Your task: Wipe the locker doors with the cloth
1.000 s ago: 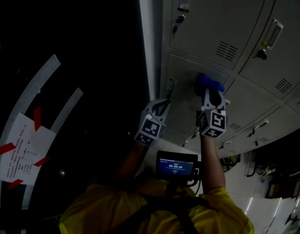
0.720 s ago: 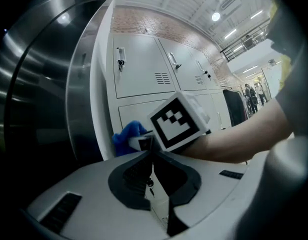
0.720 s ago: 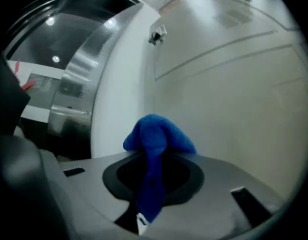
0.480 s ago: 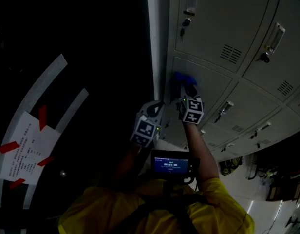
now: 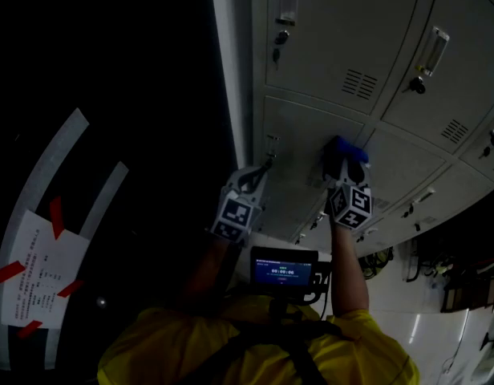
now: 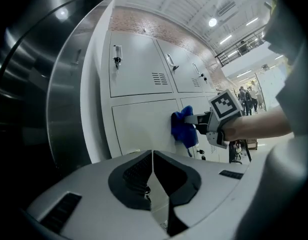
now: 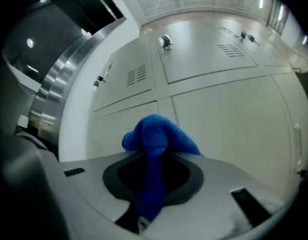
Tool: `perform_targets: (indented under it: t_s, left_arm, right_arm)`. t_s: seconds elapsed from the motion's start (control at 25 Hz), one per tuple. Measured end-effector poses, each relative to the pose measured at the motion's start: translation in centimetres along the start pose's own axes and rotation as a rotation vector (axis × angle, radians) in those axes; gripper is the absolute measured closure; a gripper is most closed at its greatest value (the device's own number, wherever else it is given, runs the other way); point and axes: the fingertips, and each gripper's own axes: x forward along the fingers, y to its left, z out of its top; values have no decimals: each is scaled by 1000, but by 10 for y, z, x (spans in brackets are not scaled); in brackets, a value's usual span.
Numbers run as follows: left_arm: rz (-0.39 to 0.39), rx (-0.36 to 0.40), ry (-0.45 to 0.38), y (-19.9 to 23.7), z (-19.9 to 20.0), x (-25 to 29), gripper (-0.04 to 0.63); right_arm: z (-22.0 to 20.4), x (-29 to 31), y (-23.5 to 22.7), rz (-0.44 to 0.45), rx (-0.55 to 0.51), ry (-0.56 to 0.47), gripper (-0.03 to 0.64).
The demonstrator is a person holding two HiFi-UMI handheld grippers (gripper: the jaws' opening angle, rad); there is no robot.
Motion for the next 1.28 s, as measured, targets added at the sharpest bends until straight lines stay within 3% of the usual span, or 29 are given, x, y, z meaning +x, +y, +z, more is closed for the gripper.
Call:
perform_targets:
  t_s: [0.08,0.2,0.36,0.52,0.8,0.96,1.08,1.2,1.28]
  left_arm:
    - [7,-3,7,2,-3,-3,586]
    - [31,-12,20,10,-9,-11,586]
    - [65,-27,37,21,-18,-29,586]
    - [72,-43,66,25,-29,-37,586]
    - [-10,-42,31,5,-22,-7,586]
    - [-65,-43,27,-14,-21,16,586]
    - [-86,-24,23,-23,-18,23,586]
    - [-71,-28,33,-19,-23,21,586]
    - [-49,-37,42,-11,-27,15,586]
  right_arm:
    - [-9,4,55,131,-7,2,543]
    - [-56,30,144,301,-16,91,543]
    - [-123,72,202,338,-63,195,543]
    - [-125,71,185,286,-56,181,543]
    - [-87,13,18,9,-31,102,545]
    - [-74,-4,-32,-96,-59,84,545]
    - [-75,-4,-26,-80,-29,89,544]
    - [-98,1,30,61,-49,125,543]
    - [-139,11,78,154,-60,197,543]
